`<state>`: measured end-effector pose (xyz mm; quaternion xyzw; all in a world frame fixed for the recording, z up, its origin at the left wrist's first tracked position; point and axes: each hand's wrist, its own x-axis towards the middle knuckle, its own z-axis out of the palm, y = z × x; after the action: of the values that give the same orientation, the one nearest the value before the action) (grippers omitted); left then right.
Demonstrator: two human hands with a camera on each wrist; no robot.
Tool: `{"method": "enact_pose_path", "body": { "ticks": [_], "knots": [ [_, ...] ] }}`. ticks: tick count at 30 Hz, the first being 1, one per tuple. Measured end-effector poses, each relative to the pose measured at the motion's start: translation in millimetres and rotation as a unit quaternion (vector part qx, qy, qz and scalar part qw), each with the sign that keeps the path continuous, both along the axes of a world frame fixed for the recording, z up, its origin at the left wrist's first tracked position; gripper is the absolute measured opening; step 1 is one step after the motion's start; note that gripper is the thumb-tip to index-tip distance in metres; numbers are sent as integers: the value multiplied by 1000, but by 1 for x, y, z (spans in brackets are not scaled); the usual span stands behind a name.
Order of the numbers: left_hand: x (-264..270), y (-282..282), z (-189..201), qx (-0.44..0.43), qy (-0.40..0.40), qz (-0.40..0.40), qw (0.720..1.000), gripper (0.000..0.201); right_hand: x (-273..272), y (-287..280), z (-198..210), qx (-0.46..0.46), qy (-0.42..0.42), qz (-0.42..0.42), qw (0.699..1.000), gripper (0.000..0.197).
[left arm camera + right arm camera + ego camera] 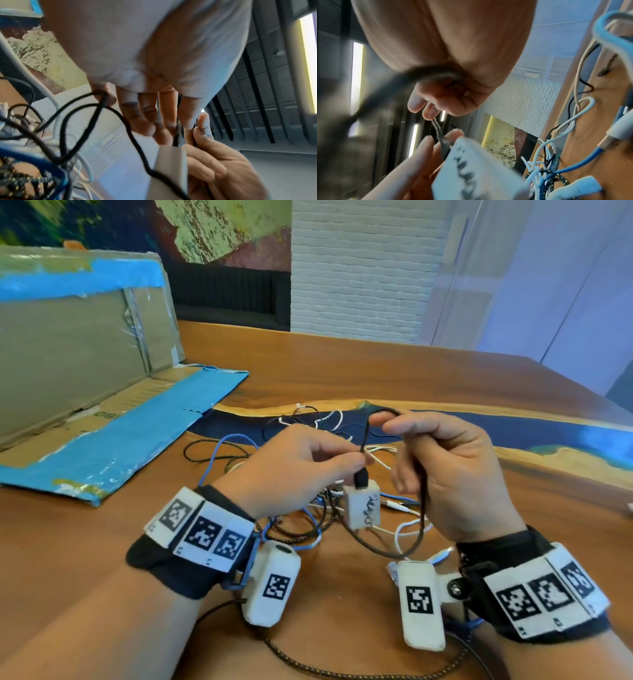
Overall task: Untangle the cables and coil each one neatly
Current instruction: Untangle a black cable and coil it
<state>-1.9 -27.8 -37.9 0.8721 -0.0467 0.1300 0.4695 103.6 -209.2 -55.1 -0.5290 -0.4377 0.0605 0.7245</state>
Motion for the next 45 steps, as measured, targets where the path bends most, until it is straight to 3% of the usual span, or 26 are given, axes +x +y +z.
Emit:
{"method": "enact_pose_path", "body": {
  "ticks": [7, 11, 15, 22, 25, 28, 30, 32, 34, 37, 40, 45],
  "knots": [
    [3, 5, -2, 4, -21, 46, 999, 8, -6, -2, 4, -17, 8, 36, 999, 52],
    [5, 4, -7, 6, -26, 39, 999, 15, -7, -3, 5, -45, 0, 42, 998, 51],
    [10, -2, -12, -157, -26, 43, 986, 10, -5, -3, 6, -25, 43, 47, 998, 48],
    [15, 6, -7, -324, -112, 137, 929, 10, 1, 2, 1, -65, 156, 43, 985, 24],
    [11, 12, -2, -402, -71, 94, 908, 11, 9, 2, -1, -69, 153, -19, 986, 22],
    [5, 15, -2, -338, 41, 17, 940, 25, 18, -2, -2, -52, 146, -78, 985, 22],
    [2, 12, -6, -320, 75, -51, 943, 41, 22, -4, -2, -60, 141, -107, 982, 21],
    [0, 5, -3, -390, 39, -76, 917, 39, 21, -4, -2, -103, 105, -131, 980, 20],
    [2, -2, 3, -493, -20, -58, 868, 34, 15, -1, -3, -163, 53, -127, 977, 19],
    [6, -3, 6, -579, -102, -27, 808, 32, 0, 9, -7, -229, 29, -37, 972, 24],
    [10, -3, 1, -566, -124, 5, 815, 30, -11, 12, -7, -282, 2, 11, 959, 25],
    [13, -5, -2, -508, -95, 44, 855, 31, -13, 7, -1, -332, -18, -4, 943, 33]
  ]
}}
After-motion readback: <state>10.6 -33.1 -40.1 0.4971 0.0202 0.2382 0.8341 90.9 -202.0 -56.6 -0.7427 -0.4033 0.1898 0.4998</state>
